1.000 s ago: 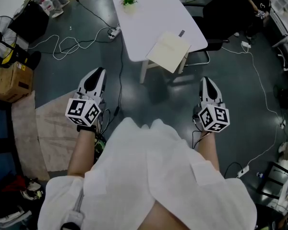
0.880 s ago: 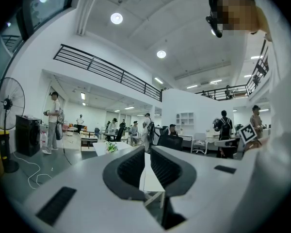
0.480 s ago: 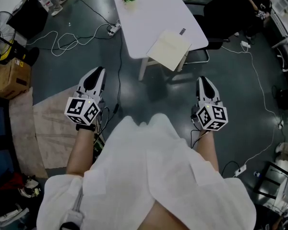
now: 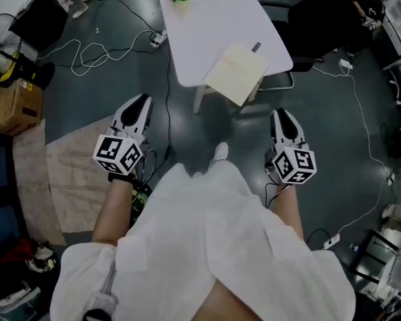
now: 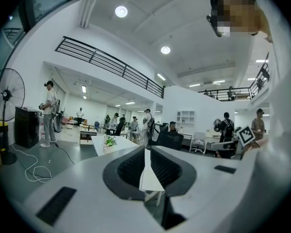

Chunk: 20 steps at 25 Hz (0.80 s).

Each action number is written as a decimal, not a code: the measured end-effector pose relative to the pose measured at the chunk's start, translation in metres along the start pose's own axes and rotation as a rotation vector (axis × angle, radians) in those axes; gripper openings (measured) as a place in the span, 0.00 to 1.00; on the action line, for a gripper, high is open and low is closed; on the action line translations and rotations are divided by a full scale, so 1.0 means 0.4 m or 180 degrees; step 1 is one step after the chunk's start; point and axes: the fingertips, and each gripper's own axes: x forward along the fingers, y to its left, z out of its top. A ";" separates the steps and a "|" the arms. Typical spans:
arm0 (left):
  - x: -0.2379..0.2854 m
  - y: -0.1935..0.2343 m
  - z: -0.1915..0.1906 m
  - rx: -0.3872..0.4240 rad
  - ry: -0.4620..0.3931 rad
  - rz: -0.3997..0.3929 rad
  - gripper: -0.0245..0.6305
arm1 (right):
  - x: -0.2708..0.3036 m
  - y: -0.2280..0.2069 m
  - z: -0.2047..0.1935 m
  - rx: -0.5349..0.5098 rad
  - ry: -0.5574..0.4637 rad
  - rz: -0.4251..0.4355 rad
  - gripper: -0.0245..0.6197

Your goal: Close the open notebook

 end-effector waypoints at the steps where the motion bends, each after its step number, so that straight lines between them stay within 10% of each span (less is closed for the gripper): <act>1: 0.020 0.001 -0.001 -0.0009 0.0008 0.0002 0.09 | 0.015 -0.012 0.005 0.0002 0.0000 0.0007 0.15; 20: 0.407 -0.044 0.006 0.0035 0.0233 -0.0098 0.09 | 0.275 -0.247 0.067 0.0067 0.0162 0.0226 0.17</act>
